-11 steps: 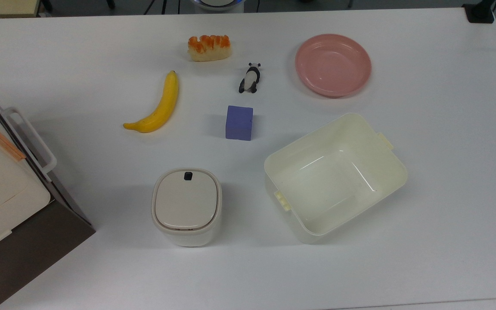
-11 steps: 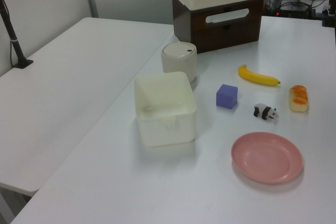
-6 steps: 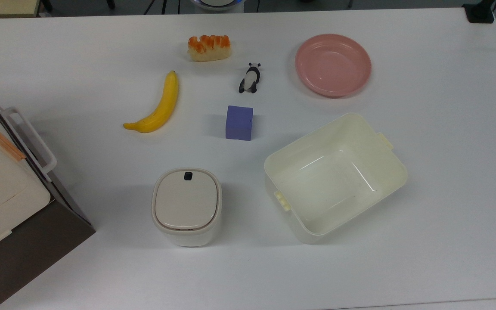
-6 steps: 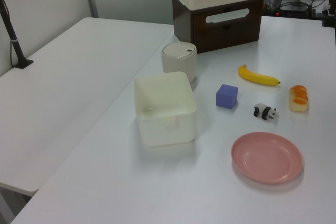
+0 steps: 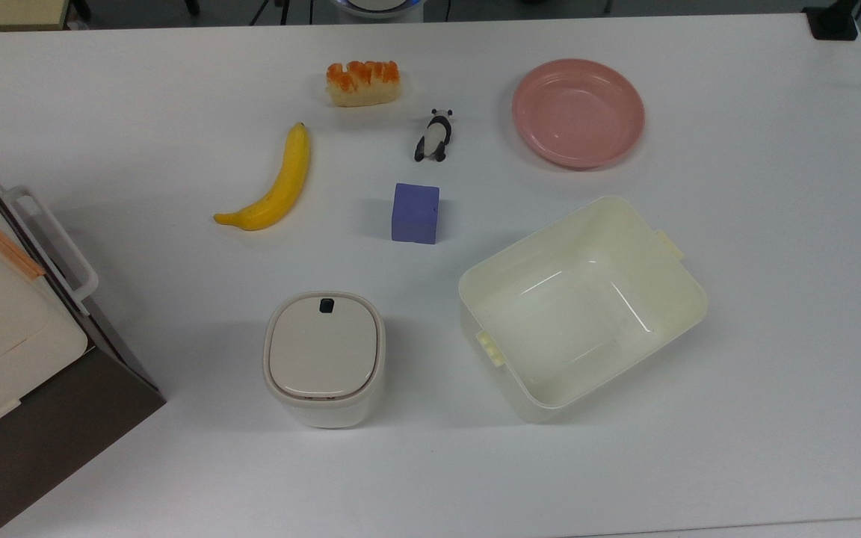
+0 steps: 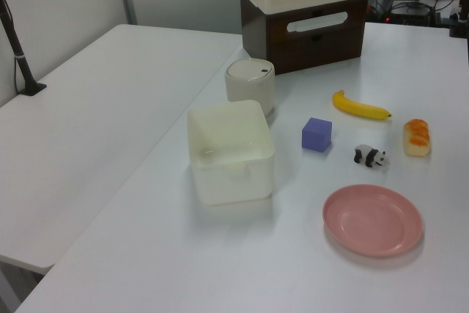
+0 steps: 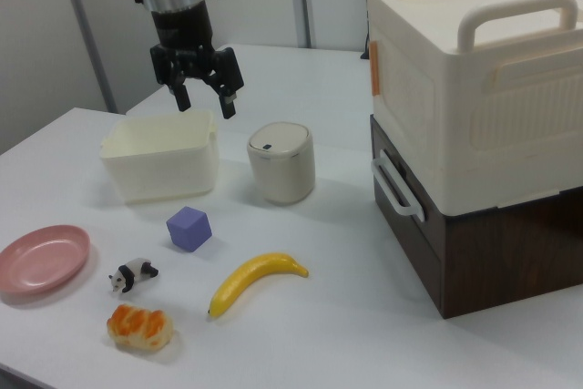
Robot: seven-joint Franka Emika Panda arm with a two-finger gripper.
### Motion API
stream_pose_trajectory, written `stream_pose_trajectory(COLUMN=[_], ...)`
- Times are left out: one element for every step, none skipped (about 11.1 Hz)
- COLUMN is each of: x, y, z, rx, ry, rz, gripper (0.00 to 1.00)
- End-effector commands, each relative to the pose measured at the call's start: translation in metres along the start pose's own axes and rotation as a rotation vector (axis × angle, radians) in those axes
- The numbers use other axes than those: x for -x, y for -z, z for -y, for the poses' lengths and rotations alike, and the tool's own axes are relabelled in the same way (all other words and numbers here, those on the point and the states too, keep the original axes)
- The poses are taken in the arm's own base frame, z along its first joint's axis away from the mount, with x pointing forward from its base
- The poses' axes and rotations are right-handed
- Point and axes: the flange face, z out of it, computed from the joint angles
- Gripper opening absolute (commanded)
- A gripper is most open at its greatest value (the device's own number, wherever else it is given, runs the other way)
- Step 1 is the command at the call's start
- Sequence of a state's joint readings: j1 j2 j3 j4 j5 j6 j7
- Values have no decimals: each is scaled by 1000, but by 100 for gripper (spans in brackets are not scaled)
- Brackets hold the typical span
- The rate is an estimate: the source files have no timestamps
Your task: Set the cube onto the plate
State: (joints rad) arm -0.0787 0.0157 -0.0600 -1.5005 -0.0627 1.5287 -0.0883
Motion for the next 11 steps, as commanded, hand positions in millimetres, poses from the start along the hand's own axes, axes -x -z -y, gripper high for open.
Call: stream_pose_trajectory(x=[3,-1,-4,-7,-9,-10,-10,-12,-11,-11,-11], y=[-12,-17,-22,-26,-32,-37,-45,-53,-62,-73,-86], z=[28,32,35,48,58,65,78,90,102,111,122], rx=[-57,-81,-92,-96,-94,-94,-89,-76,-72,-71,-68], ry=[39,41,45,68,85,77,34,-3,-14,-7,-8], rz=[43,46,53,60,69,63,67,69,73,75,74], gripper=[100,100,100,100,100,100,100,100,100,100,100])
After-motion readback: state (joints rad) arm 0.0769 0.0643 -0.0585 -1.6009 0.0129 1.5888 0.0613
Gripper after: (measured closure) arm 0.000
